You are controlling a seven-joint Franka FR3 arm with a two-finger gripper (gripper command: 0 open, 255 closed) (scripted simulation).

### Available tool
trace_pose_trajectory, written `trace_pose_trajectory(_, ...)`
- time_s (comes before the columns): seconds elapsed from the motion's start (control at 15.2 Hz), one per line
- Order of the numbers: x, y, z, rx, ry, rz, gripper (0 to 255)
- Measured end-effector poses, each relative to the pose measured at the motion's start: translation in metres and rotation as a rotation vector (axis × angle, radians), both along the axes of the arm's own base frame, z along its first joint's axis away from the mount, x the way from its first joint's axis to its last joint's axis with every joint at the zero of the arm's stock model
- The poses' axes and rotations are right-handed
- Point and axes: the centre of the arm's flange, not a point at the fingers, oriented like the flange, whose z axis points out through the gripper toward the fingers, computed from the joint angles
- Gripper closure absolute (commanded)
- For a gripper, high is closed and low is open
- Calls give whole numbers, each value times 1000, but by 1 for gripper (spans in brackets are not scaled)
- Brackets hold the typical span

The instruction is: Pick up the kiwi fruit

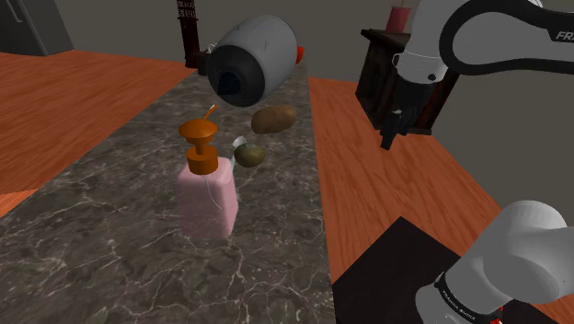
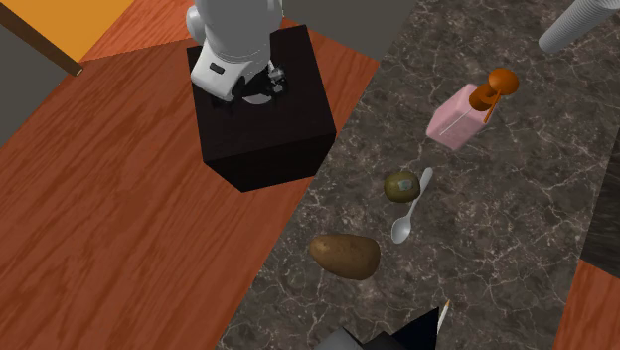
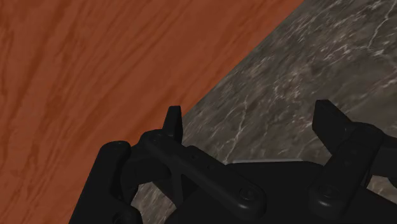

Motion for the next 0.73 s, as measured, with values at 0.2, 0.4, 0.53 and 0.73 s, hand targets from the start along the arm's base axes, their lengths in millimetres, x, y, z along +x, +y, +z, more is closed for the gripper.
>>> trace_pose_trajectory(0.2, 3, 15, 1, 8, 3, -38, 0)
trace_pose_trajectory(0.4, 14, 45, -6, 27, 8, -131, 0)
trace_pose_trajectory(0.53, 22, 71, -8, 41, 11, -199, 0)
trace_pose_trajectory(0.73, 36, 100, -13, 61, 17, -301, 0)
